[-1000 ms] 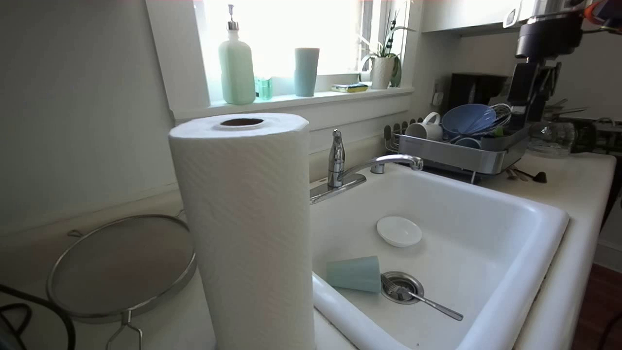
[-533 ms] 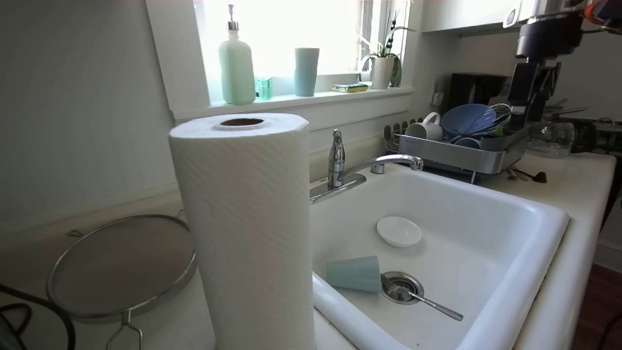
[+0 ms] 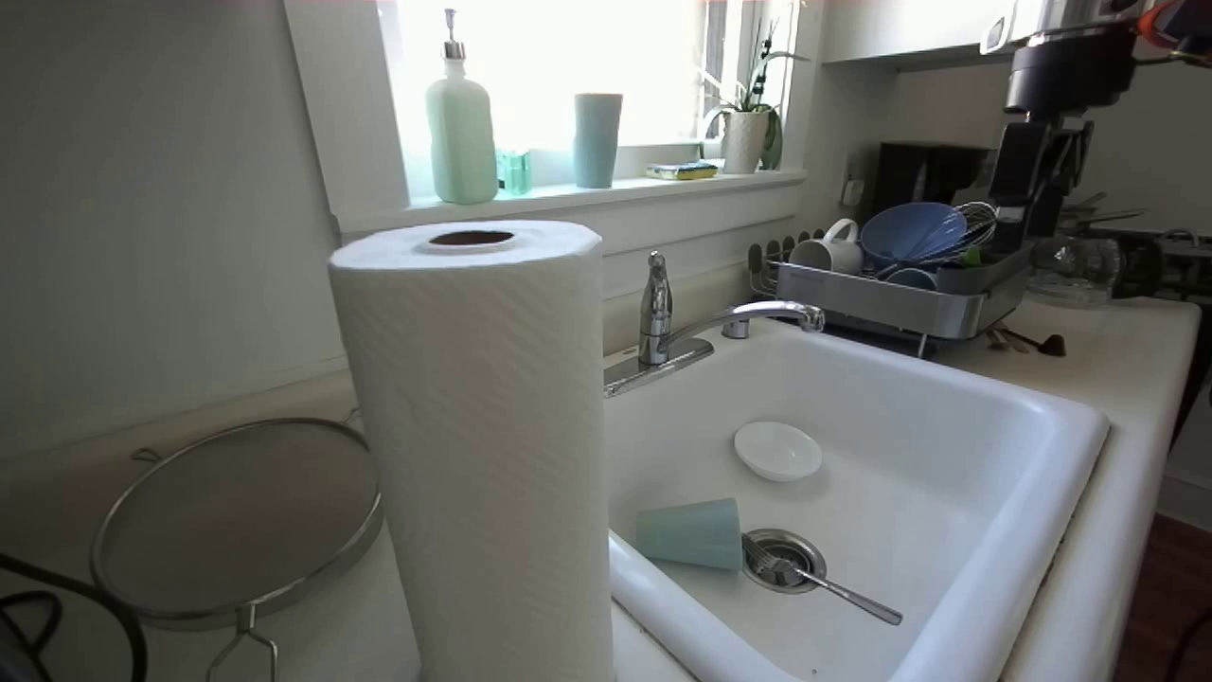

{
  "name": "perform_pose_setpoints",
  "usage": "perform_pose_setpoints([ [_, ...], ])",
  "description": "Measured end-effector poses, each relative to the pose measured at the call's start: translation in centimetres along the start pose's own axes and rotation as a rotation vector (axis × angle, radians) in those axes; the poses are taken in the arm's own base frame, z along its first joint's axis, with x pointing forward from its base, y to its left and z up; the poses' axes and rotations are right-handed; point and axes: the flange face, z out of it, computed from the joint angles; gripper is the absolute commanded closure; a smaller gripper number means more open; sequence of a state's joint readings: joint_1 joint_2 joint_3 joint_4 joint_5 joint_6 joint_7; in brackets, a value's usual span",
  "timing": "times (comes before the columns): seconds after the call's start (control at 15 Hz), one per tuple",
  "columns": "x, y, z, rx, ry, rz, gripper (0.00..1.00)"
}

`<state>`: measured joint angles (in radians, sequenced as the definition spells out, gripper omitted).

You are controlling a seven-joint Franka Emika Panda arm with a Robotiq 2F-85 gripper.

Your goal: Pick up the white bowls from the sink and put them in the dish rack

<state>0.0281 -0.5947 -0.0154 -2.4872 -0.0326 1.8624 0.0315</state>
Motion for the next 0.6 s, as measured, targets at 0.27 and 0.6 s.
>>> perform_pose_setpoints([
  [0.27,1.4,-0.1,0.6,-0.025,0.047,-0.013,0.0],
  [0.6,6.1,-0.6,5.6,-0.07,0.112,-0.073,0.0],
])
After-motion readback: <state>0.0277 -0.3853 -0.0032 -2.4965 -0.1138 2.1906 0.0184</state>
